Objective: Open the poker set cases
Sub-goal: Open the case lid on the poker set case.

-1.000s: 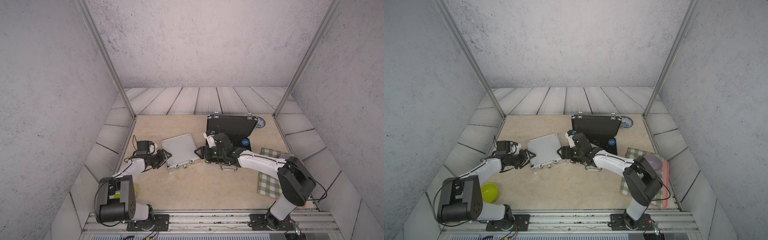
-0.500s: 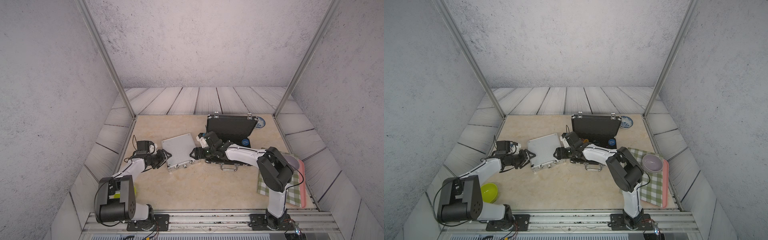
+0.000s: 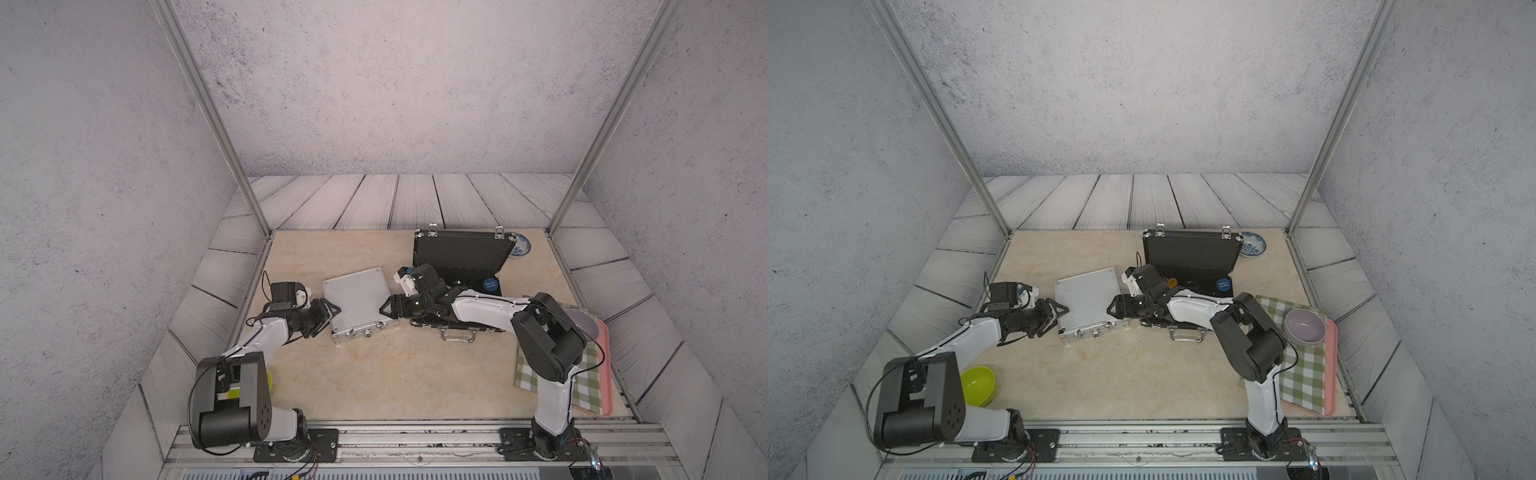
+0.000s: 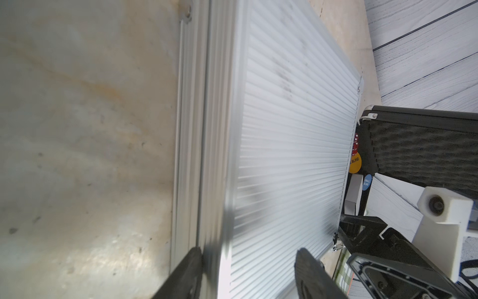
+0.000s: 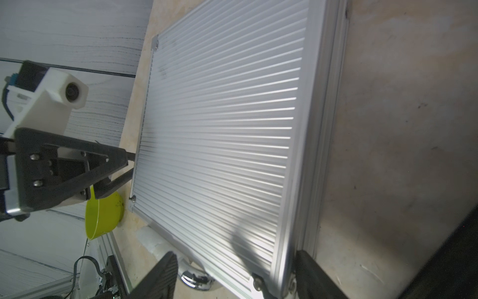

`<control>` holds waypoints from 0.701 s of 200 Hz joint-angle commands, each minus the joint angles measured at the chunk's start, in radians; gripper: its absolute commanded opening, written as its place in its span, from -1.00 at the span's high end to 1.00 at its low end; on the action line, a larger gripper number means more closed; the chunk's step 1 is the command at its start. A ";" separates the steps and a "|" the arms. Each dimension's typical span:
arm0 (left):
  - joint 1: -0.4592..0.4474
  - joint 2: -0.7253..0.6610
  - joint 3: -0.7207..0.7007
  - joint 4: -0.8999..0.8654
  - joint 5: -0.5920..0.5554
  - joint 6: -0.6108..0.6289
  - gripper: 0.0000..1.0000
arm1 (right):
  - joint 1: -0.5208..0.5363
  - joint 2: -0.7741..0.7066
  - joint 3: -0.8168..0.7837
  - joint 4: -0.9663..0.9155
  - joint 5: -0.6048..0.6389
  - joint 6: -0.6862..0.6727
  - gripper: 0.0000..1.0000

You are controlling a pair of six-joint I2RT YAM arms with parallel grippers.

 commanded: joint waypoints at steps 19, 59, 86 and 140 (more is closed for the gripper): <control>-0.013 -0.085 -0.017 0.026 0.114 -0.040 -0.19 | 0.031 -0.092 -0.033 0.110 -0.133 0.042 -0.42; -0.020 -0.116 -0.014 0.014 0.124 -0.062 -0.18 | 0.037 -0.147 -0.064 0.136 -0.138 0.049 -0.42; -0.023 -0.140 -0.017 0.009 0.128 -0.084 -0.18 | 0.039 -0.196 -0.073 0.137 -0.134 0.051 -0.41; -0.022 -0.232 0.001 -0.050 0.140 -0.127 -0.18 | 0.039 -0.285 -0.080 0.127 -0.132 0.052 -0.41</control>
